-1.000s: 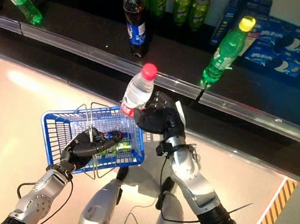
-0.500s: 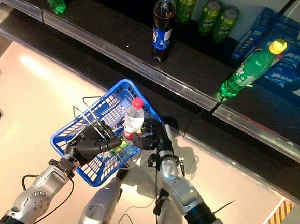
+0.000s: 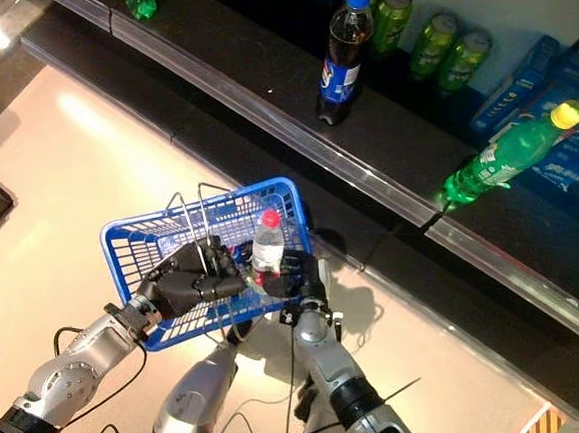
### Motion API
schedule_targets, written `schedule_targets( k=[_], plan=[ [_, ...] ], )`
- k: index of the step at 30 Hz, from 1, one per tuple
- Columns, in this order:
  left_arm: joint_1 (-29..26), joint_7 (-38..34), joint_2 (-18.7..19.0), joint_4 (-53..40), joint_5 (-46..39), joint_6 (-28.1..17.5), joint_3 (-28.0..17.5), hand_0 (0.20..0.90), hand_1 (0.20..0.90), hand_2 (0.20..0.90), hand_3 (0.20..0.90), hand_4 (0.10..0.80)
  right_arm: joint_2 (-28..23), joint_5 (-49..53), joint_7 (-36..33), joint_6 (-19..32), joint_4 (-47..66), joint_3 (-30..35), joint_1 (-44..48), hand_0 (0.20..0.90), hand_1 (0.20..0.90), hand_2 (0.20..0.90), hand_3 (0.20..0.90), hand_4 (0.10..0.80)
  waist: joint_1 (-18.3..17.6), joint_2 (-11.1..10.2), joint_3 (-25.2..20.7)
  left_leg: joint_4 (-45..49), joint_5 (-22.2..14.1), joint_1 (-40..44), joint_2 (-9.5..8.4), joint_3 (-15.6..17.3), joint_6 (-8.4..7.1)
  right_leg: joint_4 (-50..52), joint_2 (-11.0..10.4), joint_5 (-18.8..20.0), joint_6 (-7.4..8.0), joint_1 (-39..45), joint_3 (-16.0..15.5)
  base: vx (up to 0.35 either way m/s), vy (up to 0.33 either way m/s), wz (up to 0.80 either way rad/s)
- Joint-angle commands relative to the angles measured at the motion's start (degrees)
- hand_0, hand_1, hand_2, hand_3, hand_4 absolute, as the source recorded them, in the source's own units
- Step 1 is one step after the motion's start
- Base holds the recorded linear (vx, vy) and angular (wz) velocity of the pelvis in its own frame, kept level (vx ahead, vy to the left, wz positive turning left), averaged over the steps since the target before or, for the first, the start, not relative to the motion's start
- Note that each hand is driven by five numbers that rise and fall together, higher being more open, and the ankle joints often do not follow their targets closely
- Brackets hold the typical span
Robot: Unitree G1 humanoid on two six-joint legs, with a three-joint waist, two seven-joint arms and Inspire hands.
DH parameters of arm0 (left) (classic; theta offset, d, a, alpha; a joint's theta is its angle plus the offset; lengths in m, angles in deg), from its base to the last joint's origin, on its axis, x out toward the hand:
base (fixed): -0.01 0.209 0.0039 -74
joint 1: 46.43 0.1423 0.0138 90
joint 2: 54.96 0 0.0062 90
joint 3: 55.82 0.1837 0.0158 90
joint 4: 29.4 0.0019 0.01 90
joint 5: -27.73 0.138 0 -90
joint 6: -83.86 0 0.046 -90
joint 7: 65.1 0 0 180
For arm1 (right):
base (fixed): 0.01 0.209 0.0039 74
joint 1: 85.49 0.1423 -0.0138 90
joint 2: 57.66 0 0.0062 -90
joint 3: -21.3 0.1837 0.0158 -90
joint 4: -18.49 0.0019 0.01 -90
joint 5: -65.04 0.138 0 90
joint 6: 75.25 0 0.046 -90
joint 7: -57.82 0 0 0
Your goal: Pick up the drink and place into the basket.
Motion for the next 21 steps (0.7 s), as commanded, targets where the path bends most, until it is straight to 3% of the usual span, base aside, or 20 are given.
schedule_targets(
  k=[1,12,21],
  plan=[
    [-12.9,17.3,-3.4,-23.8,-8.0,-11.3,-2.0,0.3,0.3,0.3,0.2,0.1,5.5,1.4,-1.7,8.5,0.7,-2.4,5.7,0.3,0.3,0.3,0.2,0.1,0.6,-0.6,-11.7,2.5,1.7,-2.9,-4.02,-1.1,3.59,-5.2,-1.6,3.2,-1.67,6.1,-2.3,-0.006,0.004,0.1],
    [-16.5,22.7,-4.0,-25.0,-7.8,-8.9,1.8,0.3,0.3,0.3,0.2,0.1,10.6,13.6,1.3,10.0,-6.9,-4.3,8.1,0.3,0.3,0.3,0.2,0.1,1.6,-0.4,-11.1,2.9,1.7,-3.4,-4.45,-1.6,3.66,-4.9,-2.0,3.6,-1.45,5.9,-2.8,0.014,0.005,0.07],
    [-19.6,22.0,-2.8,-25.1,-8.0,-6.2,2.7,0.3,0.3,0.3,0.2,0.1,11.7,26.2,6.1,10.6,-16.0,0.2,13.5,0.3,0.3,0.3,0.2,0.1,2.8,-0.2,-10.5,3.5,1.6,-4.0,-4.8,-1.5,3.81,-3.9,-2.8,3.7,-1.02,5.5,-3.8,0.03,0.003,0.01]
  ],
)
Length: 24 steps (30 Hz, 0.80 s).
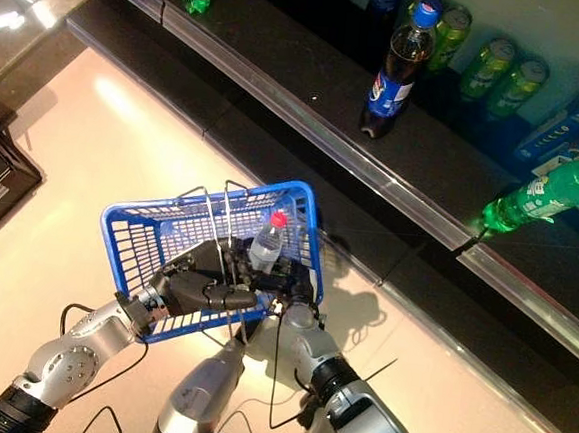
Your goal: Pick up the drink and place into the basket.
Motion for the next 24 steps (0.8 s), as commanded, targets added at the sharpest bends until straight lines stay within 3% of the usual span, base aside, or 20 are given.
schedule_targets(
  k=[1,16,17,18,19,20,24],
  plan=[
    [-13.4,16.0,-7.1,-25.2,-8.3,-9.5,-1.4,0.3,0.3,0.3,0.2,0.1,6.4,4.7,5.6,5.1,-0.3,-0.3,6.1,0.3,0.3,0.3,0.2,0.1,-0.6,-0.2,-10.4,3.5,1.0,-3.8,-2.72,-0.7,2.99,-3.8,-0.6,3.7,-2.17,4.7,-2.7,0.042,0.001,0.01],
    [-13.7,14.8,-7.1,-25.2,-9.3,-7.6,-2.2,0.3,0.3,0.3,0.2,0.1,6.3,17.7,12.4,4.0,-6.2,3.4,8.4,0.3,0.3,0.3,0.2,0.1,0.4,-0.8,-9.2,4.6,0.5,-4.1,-2.67,1.5,3.6,-1.6,-2.1,3.5,-1.56,4.3,-4.3,0.029,0.002,0.04],
    [-13.6,14.8,-7.1,-25.3,-9.3,-7.6,-2.2,0.3,0.3,0.3,0.2,0.1,6.3,18.2,12.6,4.3,-6.3,3.5,8.1,0.349,0.349,0.349,0.258,0.158,0.5,-0.8,-9.2,4.6,0.3,-4.0,-2.66,1.6,3.66,-1.5,-2.2,3.5,-1.51,4.4,-4.4,0.071,0.002,0.0],
    [-13.2,14.8,-7.1,-25.5,-9.5,-7.3,-2.4,0.3,0.3,0.3,0.2,0.1,6.2,18.7,12.9,4.8,-6.5,4.1,7.4,0.538,0.538,0.538,0.477,0.377,0.5,-0.8,-9.3,5.0,0.1,-4.0,-2.71,1.8,3.77,-1.1,-2.5,3.4,-1.39,4.5,-4.6,0.049,0.0,0.0],
    [-13.2,14.8,-7.1,-25.5,-9.5,-7.3,-2.4,0.3,0.3,0.3,0.2,0.1,6.2,18.7,12.9,4.8,-6.5,4.1,7.4,0.538,0.538,0.538,0.477,0.377,0.5,-0.8,-9.3,5.0,0.1,-4.0,-2.72,1.8,3.77,-1.1,-2.5,3.4,-1.39,4.5,-4.6,0.062,0.009,0.0],
    [-12.9,14.6,-6.9,-25.6,-9.8,-7.2,-2.6,0.3,0.3,0.3,0.2,0.1,6.2,19.0,12.6,5.2,-6.3,4.5,6.9,0.9,0.9,0.9,0.9,0.8,0.5,-0.8,-9.4,5.3,0.0,-4.0,-2.73,2.0,3.81,-0.8,-2.7,3.4,-1.28,4.6,-4.7,0.045,0.019,0.0],
    [-12.0,14.6,-6.9,-25.8,-9.8,-8.1,-3.0,0.3,0.3,0.3,0.2,0.1,5.9,19.5,11.9,6.5,-4.2,4.6,5.9,0.9,0.9,0.9,0.9,0.8,0.2,-0.6,-9.1,5.6,-0.1,-4.0,-2.57,2.5,3.83,-0.4,-2.8,3.3,-1.19,4.5,-4.6,0.013,0.008,0.0]
  ],
)
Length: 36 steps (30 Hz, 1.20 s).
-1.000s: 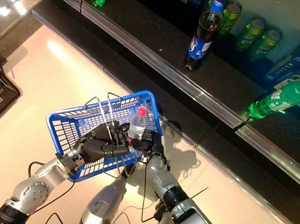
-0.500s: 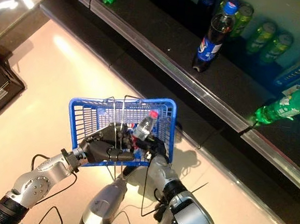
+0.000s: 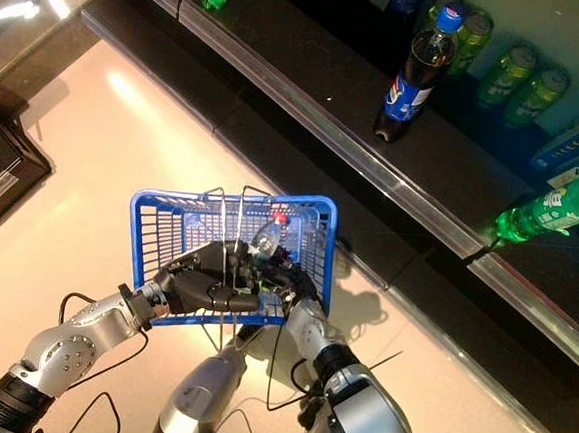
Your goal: Pick up the drink and place into the basket.
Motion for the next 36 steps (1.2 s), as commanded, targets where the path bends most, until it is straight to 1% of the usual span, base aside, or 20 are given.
schedule_targets(
  k=[1,5,8,10,13,17,18,19,20,23,28,32,35,36],
  plan=[
    [-9.9,14.5,-8.3,-25.9,-9.8,-13.1,-3.4,0.3,0.3,0.3,0.2,0.1,4.8,2.7,1.7,4.1,4.6,-0.7,1.6,0.9,0.9,0.9,0.9,0.8,-0.8,-0.6,-9.0,5.0,-0.2,-3.3,-1.97,3.3,3.55,-1.2,-1.6,3.6,-1.5,4.4,-2.8,-0.001,0.032,0.01],
    [-7.8,15.2,-8.6,-25.8,-9.3,-14.0,-4.4,0.3,0.3,0.3,0.2,0.1,3.4,1.8,0.0,7.3,13.4,-1.1,-2.4,0.9,0.9,0.9,0.9,0.8,-1.6,-1.1,-8.4,5.0,-0.4,-3.2,-1.56,3.9,3.52,-0.7,-1.6,3.4,-1.33,4.1,-2.5,0.0,0.0,0.0],
    [-6.8,15.8,-8.5,-25.9,-9.1,-14.5,-4.9,0.3,0.3,0.3,0.2,0.1,2.6,0.7,-0.7,8.3,17.6,-1.5,-4.6,0.9,0.9,0.9,0.9,0.8,-2.0,-1.4,-8.3,4.9,-0.4,-3.2,-1.4,4.2,3.57,-0.8,-1.5,3.4,-1.27,4.0,-2.3,0.0,0.0,0.0],
    [-5.6,16.1,-8.3,-26.2,-9.2,-15.1,-6.1,0.3,0.3,0.3,0.2,0.1,1.2,-1.6,-0.4,9.1,23.2,-0.6,-7.9,0.9,0.9,0.9,0.9,0.8,-2.7,-1.9,-8.2,4.7,-0.4,-3.2,-1.06,4.7,3.68,-0.7,-1.3,3.4,-1.18,3.6,-2.0,0.0,0.0,0.0],
    [-3.8,16.8,-7.9,-26.6,-9.0,-16.0,-7.3,0.3,0.3,0.3,0.2,0.1,-0.9,-4.0,-0.1,8.8,30.1,0.5,-12.2,0.9,0.9,0.9,0.9,0.8,-3.6,-2.4,-8.2,4.7,-0.4,-3.3,-0.76,5.2,3.8,-0.6,-1.0,3.3,-1.1,3.2,-1.6,-0.006,0.009,-0.07],
    [-0.5,16.9,-7.1,-26.5,-8.2,-18.9,-9.9,0.3,0.3,0.3,0.2,0.1,-5.4,-10.2,3.8,7.9,42.3,3.4,-21.5,0.9,0.9,0.9,0.9,0.8,-5.9,-3.6,-8.2,4.4,-0.3,-3.3,0.07,6.4,4.03,-0.4,-0.5,3.4,-0.79,2.5,-0.7,0.0,0.0,0.0],
    [-0.2,16.8,-7.1,-26.4,-8.2,-19.3,-10.2,0.3,0.3,0.3,0.2,0.1,-5.8,-10.6,4.3,7.8,43.2,3.7,-22.3,0.9,0.9,0.9,0.9,0.8,-6.1,-3.7,-8.2,4.3,-0.3,-3.3,0.14,6.5,4.04,-0.4,-0.5,3.4,-0.76,2.4,-0.7,-0.001,-0.014,-0.05],
    [1.5,17.4,-6.7,-26.1,-9.7,-20.7,-12.2,0.3,0.3,0.3,0.2,0.1,-8.2,-11.8,6.2,7.9,47.7,5.4,-26.1,0.9,0.9,0.9,0.9,0.8,-6.9,-4.4,-8.4,4.2,-0.3,-3.0,0.52,7.0,4.05,-0.5,-0.2,3.4,-0.56,2.3,-0.3,0.001,-0.019,-0.04],
    [2.3,17.7,-6.4,-26.0,-10.3,-21.3,-13.2,0.3,0.3,0.3,0.2,0.1,-8.9,-12.2,7.0,8.1,49.3,6.2,-27.4,0.9,0.9,0.9,0.9,0.8,-7.3,-4.7,-8.6,4.0,-0.2,-3.1,0.64,7.1,4.06,-0.8,-0.1,3.7,-0.49,2.3,-0.2,0.004,-0.021,-0.06],
    [4.0,17.9,-6.2,-26.4,-10.8,-22.5,-15.2,0.3,0.3,0.3,0.2,0.1,-9.7,-12.4,8.2,7.7,52.9,8.4,-29.4,0.9,0.9,0.9,0.9,0.8,-7.9,-5.3,-8.7,4.1,-0.3,-2.9,0.96,7.5,4.03,-1.0,0.1,3.7,-0.46,2.4,0.1,0.009,-0.026,-0.06],
    [5.5,16.2,-6.5,-26.0,-11.5,-23.9,-18.0,0.3,0.3,0.3,0.2,0.1,-10.2,-11.4,11.3,8.7,57.7,11.5,-31.9,0.9,0.9,0.9,0.9,0.8,-8.8,-6.0,-9.2,3.7,-0.3,-2.1,1.49,8.0,3.86,-1.5,0.6,3.6,-0.47,3.3,0.4,0.017,-0.015,-0.08],
    [7.7,12.9,-7.7,-24.2,-10.9,-24.6,-20.7,0.3,0.3,0.3,0.2,0.1,-9.6,-9.9,16.2,9.5,60.5,13.3,-34.6,0.9,0.9,0.9,0.9,0.8,-9.4,-6.5,-9.9,3.6,-0.2,-1.6,1.84,8.3,3.67,-1.7,0.7,3.6,-0.39,3.8,0.9,0.017,-0.006,-0.07],
    [9.7,10.6,-8.5,-22.3,-9.6,-24.7,-22.6,0.3,0.3,0.3,0.2,0.1,-9.3,-8.3,20.8,8.9,61.7,13.9,-36.9,0.9,0.9,0.9,0.9,0.8,-9.7,-6.7,-10.6,3.1,-0.1,-1.0,2.04,8.4,3.63,-2.2,0.8,3.7,-0.29,4.1,1.4,0.01,-0.001,-0.04],
    [11.4,10.1,-9.1,-20.5,-8.5,-25.1,-23.8,0.3,0.3,0.3,0.2,0.1,-9.4,-6.6,24.0,8.7,62.2,14.3,-38.7,0.9,0.9,0.9,0.9,0.8,-10.0,-6.9,-11.1,2.8,-0.1,-0.7,2.16,8.5,3.54,-2.6,0.8,3.8,-0.15,4.4,1.7,0.0,0.0,0.0]
  ],
)
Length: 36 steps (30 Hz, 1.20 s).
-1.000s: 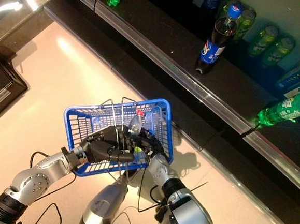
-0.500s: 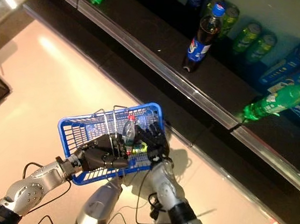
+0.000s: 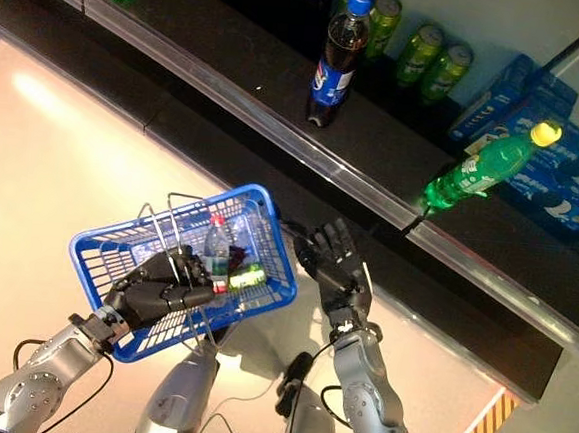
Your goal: Pick up the drink and place into the basket.
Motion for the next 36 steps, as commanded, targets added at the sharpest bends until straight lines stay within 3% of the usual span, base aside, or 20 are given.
schedule_targets(
  k=[1,7,8,14,19,23,30,36],
  plan=[
    [-5.1,9.4,-4.2,-19.5,-7.3,-18.5,-8.1,0.3,0.3,0.3,0.2,0.1,-0.5,4.9,10.1,3.6,6.8,0.1,-3.5,0.9,0.9,0.9,0.9,0.8,-1.4,0.1,-11.3,2.3,0.9,-0.6,-0.49,2.1,3.02,-0.6,-1.6,2.7,0.4,4.4,-0.1,0.0,0.0,0.0],
    [2.2,5.2,-6.8,-9.6,-4.6,-19.3,-10.4,0.3,0.3,0.3,0.2,0.1,0.7,8.3,18.8,2.5,1.7,2.6,-10.3,0.9,0.9,0.9,0.9,0.8,-2.8,0.0,-14.6,-0.7,1.2,2.0,0.28,3.3,2.95,-3.6,-1.4,3.6,0.98,5.8,2.1,0.034,0.003,-0.05],
    [4.1,2.9,-8.6,-4.8,-2.9,-20.1,-10.7,0.3,0.3,0.3,0.2,0.1,0.7,7.6,20.6,1.6,-2.5,3.7,-11.9,0.9,0.9,0.9,0.9,0.8,-3.6,0.1,-16.1,-2.3,1.5,3.3,0.68,3.8,2.76,-5.2,-1.4,4.2,1.17,6.4,3.2,0.036,0.018,-0.14],
    [6.0,-4.2,-11.5,12.8,-0.6,-22.4,-11.1,0.3,0.3,0.3,0.2,0.1,-0.1,-0.1,23.1,0.6,-17.8,5.6,-13.8,0.9,0.9,0.9,0.9,0.8,-6.0,0.5,-20.6,-8.8,2.9,7.6,2.06,5.9,1.75,-10.7,-0.8,6.2,1.47,8.4,5.9,0.025,0.005,-0.21],
    [2.6,-9.4,-12.8,33.5,7.0,-24.2,-9.8,0.3,0.3,0.3,0.2,0.1,0.2,-11.6,17.2,1.7,-35.7,5.1,-10.9,0.9,0.9,0.9,0.9,0.8,-7.5,1.1,-24.0,-13.5,3.9,11.0,3.42,7.5,0.6,-13.8,-0.2,7.2,1.3,10.3,6.4,0.009,-0.024,-0.06],
    [-2.7,-12.3,-14.8,50.1,10.0,-22.2,-7.4,0.3,0.3,0.3,0.2,0.1,0.0,-25.4,11.3,2.9,-55.0,4.5,-5.6,0.9,0.9,0.9,0.9,0.8,-8.2,2.2,-26.0,-14.9,3.8,12.3,4.45,8.6,-0.18,-15.4,0.1,7.5,1.1,11.6,6.0,-0.002,-0.032,-0.07],
    [-6.0,-17.5,-17.2,66.4,16.7,-20.9,-7.7,0.3,0.3,0.3,0.2,0.1,1.7,-39.4,3.9,5.8,-68.3,2.7,-4.3,0.9,0.9,0.9,0.9,0.8,-9.4,2.9,-27.1,-14.9,3.4,12.8,5.05,9.6,-0.76,-16.8,0.3,7.8,0.96,12.1,5.7,-0.009,-0.009,0.01],
    [-7.2,-18.6,-18.5,74.6,18.1,-19.4,-6.6,0.3,0.3,0.3,0.2,0.1,2.1,-39.2,2.2,3.4,-73.6,3.8,-3.7,0.9,0.9,0.9,0.9,0.8,-10.4,3.4,-27.5,-14.9,3.0,13.3,5.5,10.5,-0.97,-17.1,0.3,7.6,0.92,12.4,5.6,-0.011,-0.004,-0.04]
  ],
)
